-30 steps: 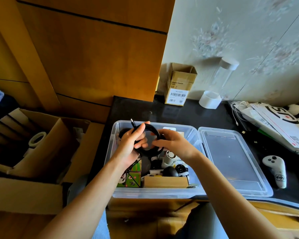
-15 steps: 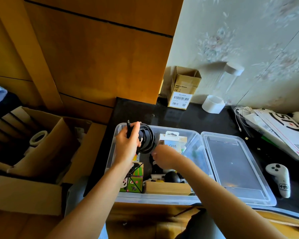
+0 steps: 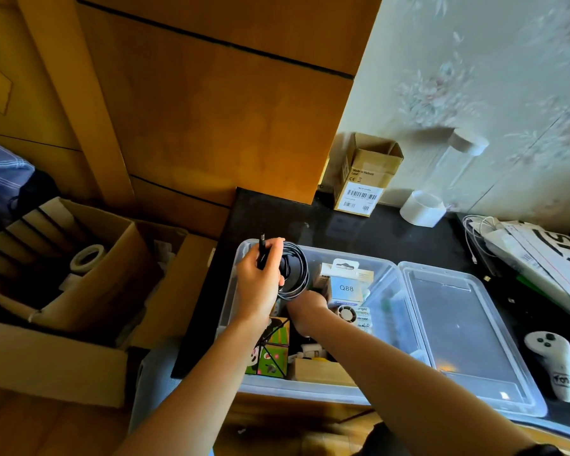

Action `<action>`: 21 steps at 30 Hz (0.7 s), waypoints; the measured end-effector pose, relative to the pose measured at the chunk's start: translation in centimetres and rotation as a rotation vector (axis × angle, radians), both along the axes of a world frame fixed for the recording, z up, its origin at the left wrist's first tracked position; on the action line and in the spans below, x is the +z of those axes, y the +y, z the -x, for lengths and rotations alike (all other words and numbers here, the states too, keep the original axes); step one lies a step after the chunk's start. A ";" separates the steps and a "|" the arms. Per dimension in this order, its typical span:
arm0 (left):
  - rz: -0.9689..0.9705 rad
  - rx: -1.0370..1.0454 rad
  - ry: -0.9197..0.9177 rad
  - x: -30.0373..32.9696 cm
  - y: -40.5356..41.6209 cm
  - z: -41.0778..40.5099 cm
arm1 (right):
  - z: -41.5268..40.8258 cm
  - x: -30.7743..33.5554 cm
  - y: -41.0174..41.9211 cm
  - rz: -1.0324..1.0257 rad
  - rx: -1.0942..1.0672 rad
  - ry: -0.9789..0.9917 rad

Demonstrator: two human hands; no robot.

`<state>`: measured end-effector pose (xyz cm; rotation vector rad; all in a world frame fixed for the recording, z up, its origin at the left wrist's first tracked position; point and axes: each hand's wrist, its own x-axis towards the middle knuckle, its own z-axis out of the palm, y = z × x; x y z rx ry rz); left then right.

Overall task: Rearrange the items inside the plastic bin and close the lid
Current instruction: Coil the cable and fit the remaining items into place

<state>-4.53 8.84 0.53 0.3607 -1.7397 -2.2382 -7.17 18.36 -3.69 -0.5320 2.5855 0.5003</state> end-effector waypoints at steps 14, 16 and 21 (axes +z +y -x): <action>-0.204 0.043 -0.058 0.4 -0.7 0.3 | -0.9 5.4 3.3 0.625 -0.178 0.130; -0.211 0.039 -0.060 0.4 -0.7 0.4 | -1.5 6.6 5.2 0.773 -0.200 0.107; -0.212 -0.057 -0.042 0.4 -0.3 0.2 | -2.6 9.2 10.3 1.028 -0.470 -0.042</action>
